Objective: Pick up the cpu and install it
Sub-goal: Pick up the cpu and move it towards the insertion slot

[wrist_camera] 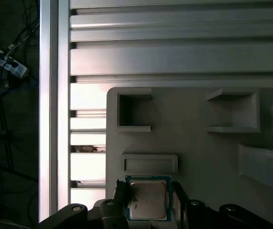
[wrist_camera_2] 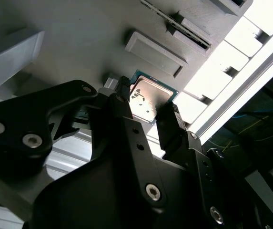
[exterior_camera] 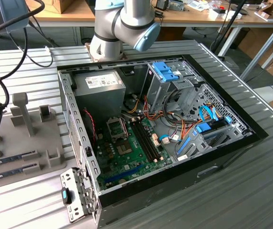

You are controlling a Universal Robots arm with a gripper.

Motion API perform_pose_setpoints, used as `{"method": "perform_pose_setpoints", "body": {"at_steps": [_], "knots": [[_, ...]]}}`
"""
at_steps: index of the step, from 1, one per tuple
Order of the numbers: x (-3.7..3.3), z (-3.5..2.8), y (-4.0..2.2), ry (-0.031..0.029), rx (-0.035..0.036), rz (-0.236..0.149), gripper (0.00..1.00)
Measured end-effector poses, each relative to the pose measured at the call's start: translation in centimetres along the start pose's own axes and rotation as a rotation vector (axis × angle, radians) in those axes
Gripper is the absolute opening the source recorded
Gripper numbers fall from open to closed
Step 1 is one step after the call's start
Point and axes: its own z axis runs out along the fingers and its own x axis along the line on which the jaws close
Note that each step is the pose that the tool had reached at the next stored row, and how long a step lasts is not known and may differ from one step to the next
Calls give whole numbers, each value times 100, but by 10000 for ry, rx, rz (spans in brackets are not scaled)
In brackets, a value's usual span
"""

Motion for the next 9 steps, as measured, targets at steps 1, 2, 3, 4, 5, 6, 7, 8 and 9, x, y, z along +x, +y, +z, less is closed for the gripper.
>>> {"method": "perform_pose_setpoints", "body": {"at_steps": [1,2,3,4,5,6,7,8,9], "knots": [[0,-4,0,0,-1,0,47],[0,-9,0,0,-2,0,47],[1,-13,0,1,-3,-1,47],[1,-18,0,1,-4,-1,47],[1,-22,0,0,-5,-1,47],[1,-27,0,1,-6,-1,47],[1,-31,0,1,-6,-1,47],[1,-36,0,1,-7,-1,47],[2,-41,0,1,-8,-1,47]]}}
